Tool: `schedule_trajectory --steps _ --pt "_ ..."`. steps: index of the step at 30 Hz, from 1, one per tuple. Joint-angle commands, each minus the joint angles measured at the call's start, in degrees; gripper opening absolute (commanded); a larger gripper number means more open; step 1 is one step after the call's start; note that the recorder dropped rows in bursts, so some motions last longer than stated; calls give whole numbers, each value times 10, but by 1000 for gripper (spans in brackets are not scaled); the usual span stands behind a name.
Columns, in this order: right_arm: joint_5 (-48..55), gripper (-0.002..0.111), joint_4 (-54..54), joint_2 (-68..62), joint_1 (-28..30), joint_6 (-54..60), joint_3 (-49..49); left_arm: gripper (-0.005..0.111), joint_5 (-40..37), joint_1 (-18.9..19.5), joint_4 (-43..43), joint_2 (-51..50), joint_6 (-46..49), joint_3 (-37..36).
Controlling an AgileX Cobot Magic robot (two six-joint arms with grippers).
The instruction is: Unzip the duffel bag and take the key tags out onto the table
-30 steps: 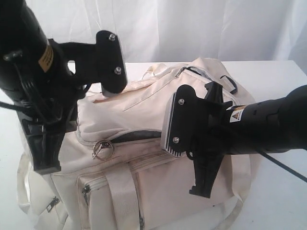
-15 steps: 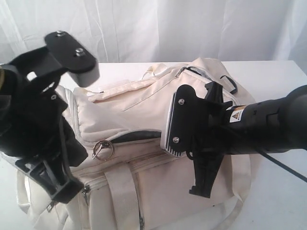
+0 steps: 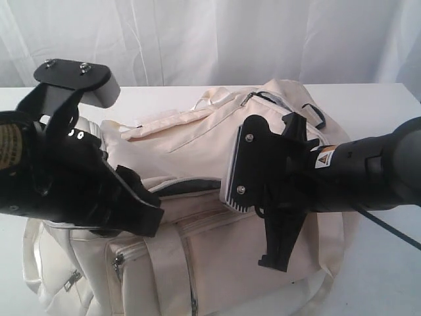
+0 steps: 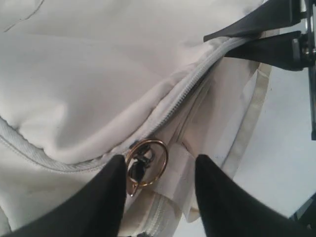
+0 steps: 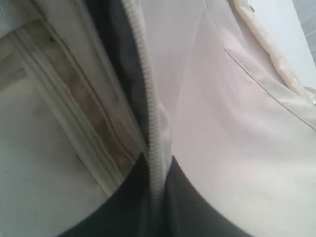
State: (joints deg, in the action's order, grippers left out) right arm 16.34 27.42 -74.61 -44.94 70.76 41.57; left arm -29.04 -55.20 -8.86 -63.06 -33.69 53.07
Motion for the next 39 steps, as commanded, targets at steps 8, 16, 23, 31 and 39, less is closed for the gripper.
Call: schedule_trajectory --steps 8,16,23,31,39 --pt "3 0 -3 0 0 -6 -3 57 23 3 -11 -59 -8 -4" --pt "3 0 -3 0 0 -6 -3 41 34 3 -19 -76 -8 -4" --pt "3 0 -3 0 0 -6 -3 0 4 3 -36 -76 -8 -3" --pt "3 0 -3 0 0 -6 -3 0 -36 3 -72 -2 -8 -3" --pt "3 0 -3 0 0 -7 -3 0 -151 3 -158 31 -20 -3"
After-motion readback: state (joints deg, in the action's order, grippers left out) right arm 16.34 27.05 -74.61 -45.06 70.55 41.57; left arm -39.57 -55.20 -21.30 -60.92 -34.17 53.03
